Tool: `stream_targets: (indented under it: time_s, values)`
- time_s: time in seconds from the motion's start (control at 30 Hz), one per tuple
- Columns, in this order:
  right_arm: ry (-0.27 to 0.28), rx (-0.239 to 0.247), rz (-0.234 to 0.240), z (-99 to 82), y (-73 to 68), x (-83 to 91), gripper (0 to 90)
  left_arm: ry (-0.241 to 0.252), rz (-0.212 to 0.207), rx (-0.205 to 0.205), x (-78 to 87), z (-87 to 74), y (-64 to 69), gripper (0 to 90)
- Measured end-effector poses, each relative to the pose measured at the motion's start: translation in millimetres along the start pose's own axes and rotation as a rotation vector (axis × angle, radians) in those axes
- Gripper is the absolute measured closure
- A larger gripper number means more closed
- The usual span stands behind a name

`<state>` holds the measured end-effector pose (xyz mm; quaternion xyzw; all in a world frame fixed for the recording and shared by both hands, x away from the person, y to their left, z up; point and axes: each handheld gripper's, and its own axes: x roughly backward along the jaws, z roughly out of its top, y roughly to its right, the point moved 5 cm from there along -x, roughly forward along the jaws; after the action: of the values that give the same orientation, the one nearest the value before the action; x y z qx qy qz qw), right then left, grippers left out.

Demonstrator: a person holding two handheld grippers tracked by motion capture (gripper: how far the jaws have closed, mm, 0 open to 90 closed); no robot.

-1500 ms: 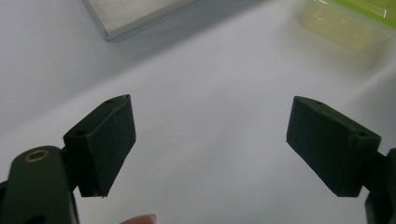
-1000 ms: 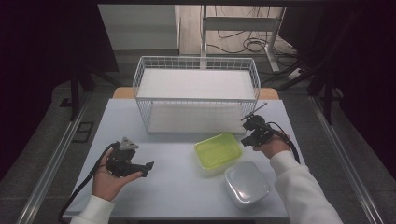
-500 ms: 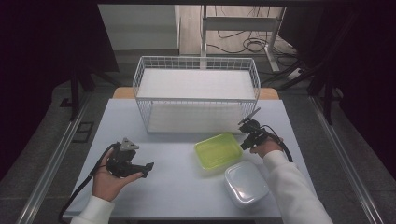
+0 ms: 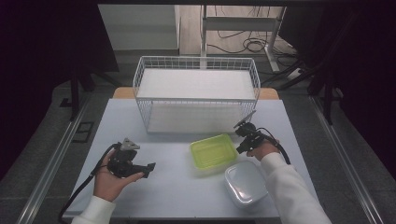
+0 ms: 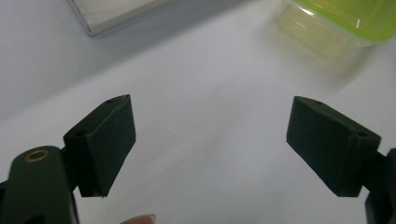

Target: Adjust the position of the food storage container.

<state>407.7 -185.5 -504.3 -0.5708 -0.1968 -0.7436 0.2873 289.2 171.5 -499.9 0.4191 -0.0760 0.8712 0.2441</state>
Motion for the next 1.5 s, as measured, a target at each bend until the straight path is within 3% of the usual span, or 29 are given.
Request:
stream_targets:
  time_s: [0.17, 0.53, 0.67, 0.77, 1.1, 1.27, 1.5]
  values:
    - [-0.018, 0.036, 0.008, 2.0, -9.8, -0.6, 88.8, -0.013, 0.003, -0.013, -1.7, -0.9, 0.3, 15.8]
    - [0.0, 0.101, 0.032, 12.5, -30.7, 2.4, 88.8, -0.023, -0.002, -0.015, -4.3, -1.7, 1.4, 15.7]
    - [-0.018, 0.087, 0.009, 13.1, -26.7, -0.3, 88.8, -0.028, -0.001, -0.021, -4.4, -2.4, 1.6, 15.6]
    - [-0.014, 0.054, 0.035, 12.6, -23.5, -1.1, 88.8, -0.025, -0.001, -0.015, -4.1, -2.3, 1.5, 15.6]
    - [-0.029, 0.048, 0.02, 11.9, -22.9, -4.1, 88.8, -0.035, -0.006, -0.021, -7.2, -2.9, 3.3, 15.6]
    - [-0.033, 0.027, 0.04, 10.8, -22.9, -10.9, 88.8, -0.037, -0.003, -0.025, -7.3, -3.1, 3.0, 15.6]
    - [-0.044, 0.085, 0.058, 15.8, -38.8, -13.7, 88.8, -0.044, -0.003, -0.027, -9.1, -3.9, 4.2, 15.5]
